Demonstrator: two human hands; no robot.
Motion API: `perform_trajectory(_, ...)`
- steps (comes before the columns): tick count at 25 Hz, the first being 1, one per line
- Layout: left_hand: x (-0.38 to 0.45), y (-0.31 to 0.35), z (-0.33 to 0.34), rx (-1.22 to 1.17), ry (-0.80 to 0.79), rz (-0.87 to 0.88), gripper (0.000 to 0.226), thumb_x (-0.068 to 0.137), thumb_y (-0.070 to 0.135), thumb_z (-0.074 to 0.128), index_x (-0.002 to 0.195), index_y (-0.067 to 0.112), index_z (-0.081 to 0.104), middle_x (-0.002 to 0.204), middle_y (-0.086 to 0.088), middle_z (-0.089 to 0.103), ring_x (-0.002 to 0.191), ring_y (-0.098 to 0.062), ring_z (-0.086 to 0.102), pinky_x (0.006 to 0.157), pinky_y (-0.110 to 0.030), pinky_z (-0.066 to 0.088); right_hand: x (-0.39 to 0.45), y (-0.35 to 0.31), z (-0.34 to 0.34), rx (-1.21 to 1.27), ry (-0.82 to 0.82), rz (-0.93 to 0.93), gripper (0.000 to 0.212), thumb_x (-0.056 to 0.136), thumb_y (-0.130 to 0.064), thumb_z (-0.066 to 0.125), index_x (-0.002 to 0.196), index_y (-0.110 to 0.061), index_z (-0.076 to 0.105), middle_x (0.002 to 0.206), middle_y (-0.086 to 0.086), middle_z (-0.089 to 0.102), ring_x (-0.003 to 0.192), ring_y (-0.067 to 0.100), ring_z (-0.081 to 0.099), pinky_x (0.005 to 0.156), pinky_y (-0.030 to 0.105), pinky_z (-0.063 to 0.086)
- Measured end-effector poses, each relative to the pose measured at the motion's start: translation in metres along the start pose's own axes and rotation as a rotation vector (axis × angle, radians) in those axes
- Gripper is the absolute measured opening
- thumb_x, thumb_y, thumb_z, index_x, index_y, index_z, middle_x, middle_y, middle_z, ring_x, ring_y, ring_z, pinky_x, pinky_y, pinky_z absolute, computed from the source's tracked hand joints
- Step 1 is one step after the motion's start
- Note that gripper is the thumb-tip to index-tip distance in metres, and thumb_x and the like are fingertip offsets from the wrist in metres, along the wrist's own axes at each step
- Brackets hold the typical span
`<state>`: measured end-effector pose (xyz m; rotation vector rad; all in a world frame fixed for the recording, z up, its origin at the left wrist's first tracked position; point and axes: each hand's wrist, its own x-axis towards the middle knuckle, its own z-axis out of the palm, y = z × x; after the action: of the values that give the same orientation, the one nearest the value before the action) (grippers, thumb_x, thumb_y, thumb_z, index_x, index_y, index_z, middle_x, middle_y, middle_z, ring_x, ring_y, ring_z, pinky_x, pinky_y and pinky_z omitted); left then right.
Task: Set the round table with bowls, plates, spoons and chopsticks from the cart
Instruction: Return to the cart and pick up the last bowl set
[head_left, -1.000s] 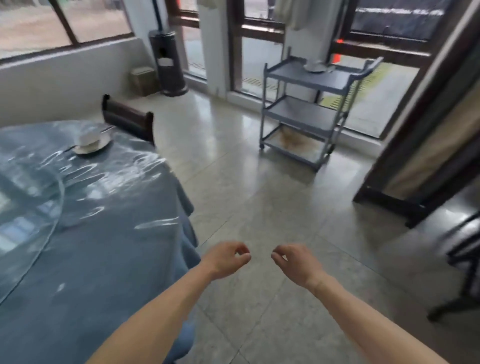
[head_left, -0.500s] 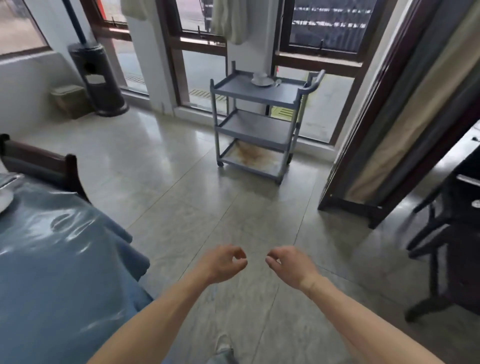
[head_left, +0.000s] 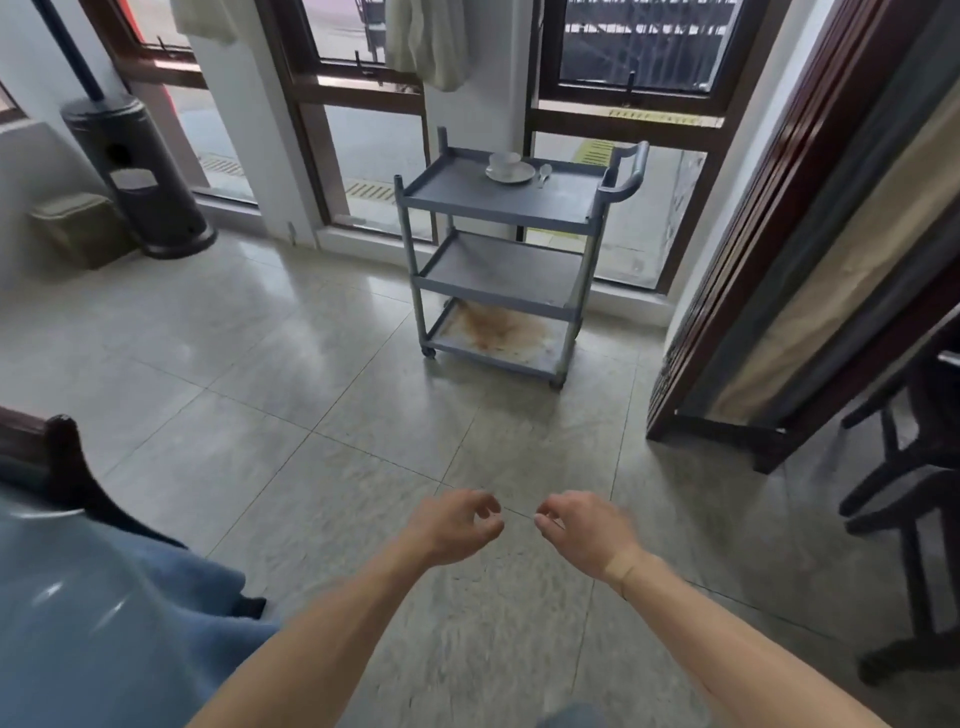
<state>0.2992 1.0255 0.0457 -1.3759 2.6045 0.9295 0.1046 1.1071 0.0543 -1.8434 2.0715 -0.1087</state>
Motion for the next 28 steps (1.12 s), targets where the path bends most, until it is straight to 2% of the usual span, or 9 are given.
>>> perform_trajectory(6,0.106,-0.012,-0.037,-0.005,-0.003,-0.001,0.042,0.092,0.049,0.050,0.123,0.024,0.064,0.121,0.004,0.068,0.108,-0.015,0.063,0.092,-0.035,0.052,0.110,0.027,-0.019,0.007,-0.014,-0.021,0.034,0.097,-0.049,0.041,0.111,-0.028,0.065,0.110,-0.006,0.067,0.103,0.016,0.061,0.081,0.033,0.049)
perform_trajectory(19,0.333,-0.011,-0.156,0.026,0.047,-0.058,0.042,0.094,0.048,0.050,0.125,0.024,0.063,0.123,0.005,0.067,0.109,-0.014,0.063,0.092,-0.034,0.052,0.346,0.094,-0.120,-0.016,-0.027,-0.120,0.034,0.098,-0.043,0.041,0.119,-0.027,0.063,0.117,-0.002,0.064,0.108,0.019,0.059,0.084,0.033,0.046)
perform_trajectory(28,0.479,-0.071,-0.231,-0.005,0.050,-0.020,0.038,0.093,0.046,0.051,0.118,0.022,0.067,0.120,0.003,0.067,0.107,-0.012,0.061,0.088,-0.029,0.050,0.513,0.099,-0.158,0.003,-0.030,-0.058,0.031,0.096,-0.042,0.041,0.110,-0.030,0.066,0.111,-0.006,0.066,0.102,0.016,0.061,0.080,0.034,0.050)
